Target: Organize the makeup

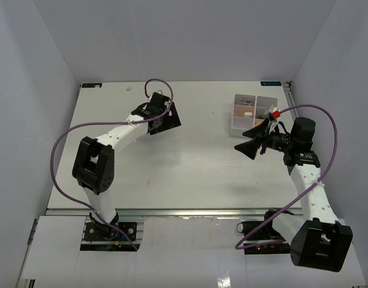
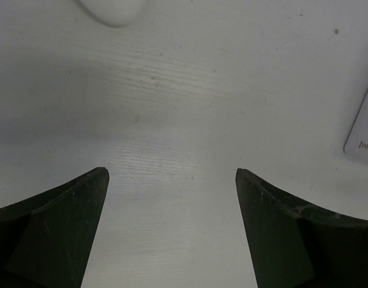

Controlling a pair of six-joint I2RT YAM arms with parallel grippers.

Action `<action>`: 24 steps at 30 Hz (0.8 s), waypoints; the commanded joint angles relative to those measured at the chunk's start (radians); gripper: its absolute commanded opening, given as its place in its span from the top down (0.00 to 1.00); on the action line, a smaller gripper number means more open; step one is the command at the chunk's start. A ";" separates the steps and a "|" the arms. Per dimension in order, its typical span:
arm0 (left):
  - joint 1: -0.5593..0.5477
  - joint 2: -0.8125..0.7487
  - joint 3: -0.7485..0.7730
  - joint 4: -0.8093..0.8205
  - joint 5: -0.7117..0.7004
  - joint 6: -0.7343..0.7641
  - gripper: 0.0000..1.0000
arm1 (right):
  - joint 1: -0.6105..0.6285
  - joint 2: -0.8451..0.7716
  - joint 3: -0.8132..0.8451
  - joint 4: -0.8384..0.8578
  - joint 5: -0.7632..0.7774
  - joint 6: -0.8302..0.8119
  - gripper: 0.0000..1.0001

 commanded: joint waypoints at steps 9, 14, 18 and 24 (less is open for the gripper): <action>0.007 0.192 0.295 -0.172 -0.256 -0.085 0.02 | -0.033 0.021 -0.019 0.053 0.001 0.024 0.07; 0.010 0.313 0.458 -0.227 -0.314 -0.037 0.02 | -0.045 0.014 -0.017 0.053 -0.001 0.024 0.07; 0.020 0.384 0.540 -0.250 -0.342 -0.025 0.02 | -0.046 0.012 -0.015 0.052 0.003 0.025 0.07; 0.043 0.457 0.610 -0.258 -0.368 -0.014 0.02 | -0.047 0.006 -0.012 0.052 0.003 0.024 0.07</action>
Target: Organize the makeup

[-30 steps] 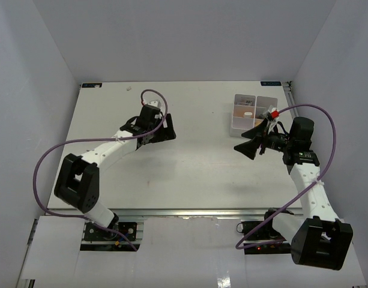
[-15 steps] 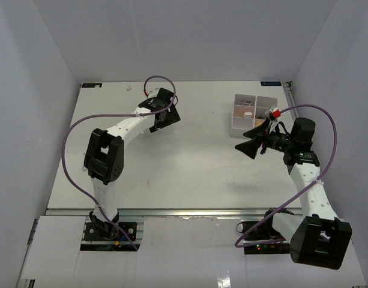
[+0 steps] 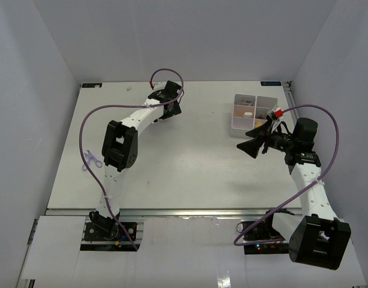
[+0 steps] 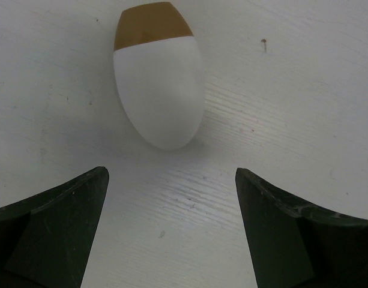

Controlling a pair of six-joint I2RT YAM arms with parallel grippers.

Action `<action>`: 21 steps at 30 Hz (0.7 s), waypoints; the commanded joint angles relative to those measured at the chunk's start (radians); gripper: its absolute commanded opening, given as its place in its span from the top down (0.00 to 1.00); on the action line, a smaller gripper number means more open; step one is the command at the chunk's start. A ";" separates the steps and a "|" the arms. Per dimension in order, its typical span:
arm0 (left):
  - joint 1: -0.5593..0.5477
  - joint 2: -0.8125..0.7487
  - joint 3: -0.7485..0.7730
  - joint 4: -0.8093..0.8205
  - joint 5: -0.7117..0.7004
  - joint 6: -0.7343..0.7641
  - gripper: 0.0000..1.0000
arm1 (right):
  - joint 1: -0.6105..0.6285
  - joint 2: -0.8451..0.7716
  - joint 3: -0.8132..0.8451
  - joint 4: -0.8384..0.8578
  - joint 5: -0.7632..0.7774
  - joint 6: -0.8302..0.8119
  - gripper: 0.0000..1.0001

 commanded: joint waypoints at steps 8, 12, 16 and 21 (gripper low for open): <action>0.041 0.110 0.179 -0.028 -0.044 0.037 0.02 | -0.008 -0.008 0.003 0.030 -0.001 0.006 0.07; 0.046 0.155 0.212 -0.032 -0.043 0.047 0.02 | -0.015 -0.002 0.002 0.030 -0.001 0.005 0.07; 0.059 0.165 0.209 -0.032 -0.037 0.038 0.02 | -0.016 -0.005 0.003 0.030 -0.004 0.005 0.07; 0.069 0.177 0.215 -0.021 -0.030 0.046 0.02 | -0.016 -0.001 0.003 0.030 -0.004 0.005 0.07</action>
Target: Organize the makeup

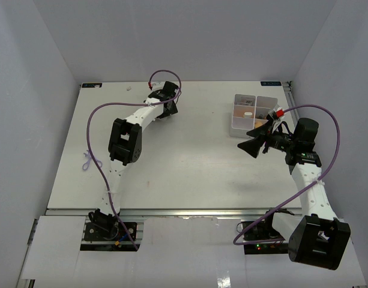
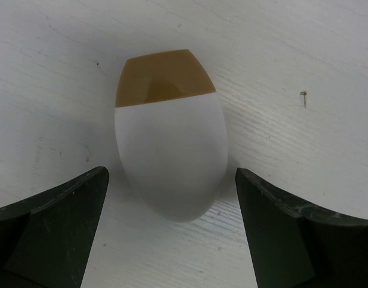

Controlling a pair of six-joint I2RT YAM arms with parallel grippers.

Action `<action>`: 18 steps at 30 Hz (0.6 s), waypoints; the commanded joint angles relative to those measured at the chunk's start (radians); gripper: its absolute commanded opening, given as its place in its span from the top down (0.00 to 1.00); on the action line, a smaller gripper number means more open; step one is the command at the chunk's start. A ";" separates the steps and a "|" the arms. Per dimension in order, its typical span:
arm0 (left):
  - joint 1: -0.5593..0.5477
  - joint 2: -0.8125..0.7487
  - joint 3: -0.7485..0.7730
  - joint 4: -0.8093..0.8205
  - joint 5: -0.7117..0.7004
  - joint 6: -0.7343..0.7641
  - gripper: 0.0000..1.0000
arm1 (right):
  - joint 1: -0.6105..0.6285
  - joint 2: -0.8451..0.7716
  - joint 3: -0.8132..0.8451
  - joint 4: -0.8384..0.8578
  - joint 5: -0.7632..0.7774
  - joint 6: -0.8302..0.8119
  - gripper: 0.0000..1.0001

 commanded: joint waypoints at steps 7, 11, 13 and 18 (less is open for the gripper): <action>0.026 0.029 0.083 0.011 0.005 0.038 0.03 | -0.007 0.000 0.003 0.030 -0.009 0.003 0.07; 0.040 0.037 0.084 0.022 0.020 0.036 0.06 | -0.009 0.001 0.003 0.030 -0.011 0.003 0.07; 0.047 0.040 0.084 0.024 0.030 0.040 0.09 | -0.008 0.001 0.002 0.030 -0.010 0.003 0.07; 0.062 0.050 0.103 0.032 0.056 0.049 0.14 | -0.011 0.004 0.003 0.030 -0.009 0.002 0.07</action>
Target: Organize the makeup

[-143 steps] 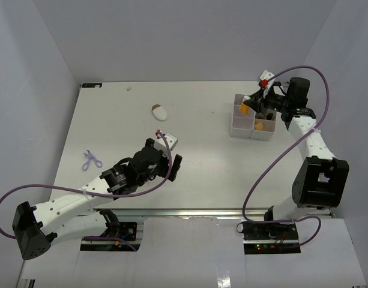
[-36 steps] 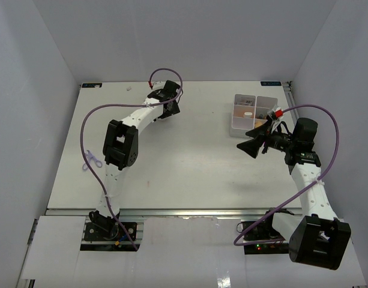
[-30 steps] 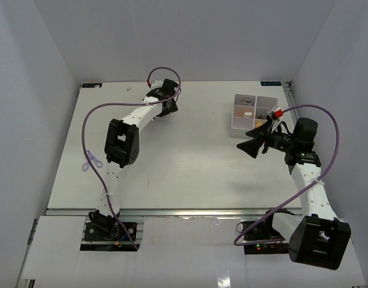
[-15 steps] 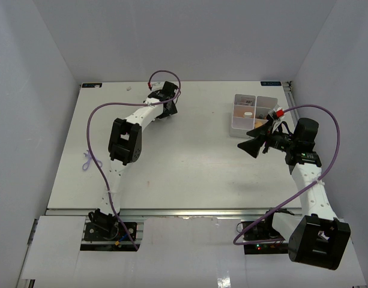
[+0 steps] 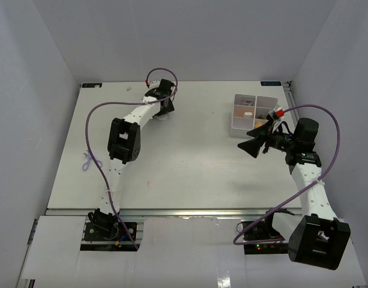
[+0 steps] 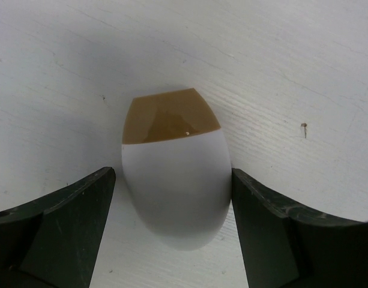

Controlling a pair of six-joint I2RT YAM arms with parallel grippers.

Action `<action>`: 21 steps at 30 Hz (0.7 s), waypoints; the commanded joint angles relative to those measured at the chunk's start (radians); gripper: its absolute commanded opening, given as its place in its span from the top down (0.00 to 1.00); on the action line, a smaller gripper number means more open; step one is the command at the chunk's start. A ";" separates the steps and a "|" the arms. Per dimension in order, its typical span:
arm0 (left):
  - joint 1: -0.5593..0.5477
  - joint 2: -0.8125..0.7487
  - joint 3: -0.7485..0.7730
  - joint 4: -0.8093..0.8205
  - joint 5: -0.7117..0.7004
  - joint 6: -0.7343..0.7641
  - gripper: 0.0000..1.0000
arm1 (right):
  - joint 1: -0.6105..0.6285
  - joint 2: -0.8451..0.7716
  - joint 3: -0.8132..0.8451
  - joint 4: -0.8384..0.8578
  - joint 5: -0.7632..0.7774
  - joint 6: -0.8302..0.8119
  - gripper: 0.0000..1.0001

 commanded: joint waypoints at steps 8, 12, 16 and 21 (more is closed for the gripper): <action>0.023 -0.001 0.012 0.024 0.065 0.011 0.28 | -0.015 0.005 0.001 0.030 -0.010 0.002 0.07; 0.023 -0.039 -0.033 0.042 0.101 0.004 0.39 | -0.020 0.006 0.000 0.032 -0.013 0.002 0.07; 0.023 -0.087 -0.080 0.055 0.166 0.003 0.53 | -0.021 0.009 -0.003 0.031 -0.029 -0.008 0.07; 0.023 -0.196 -0.191 0.074 0.350 -0.015 0.60 | -0.020 -0.010 -0.034 0.026 -0.123 -0.117 0.07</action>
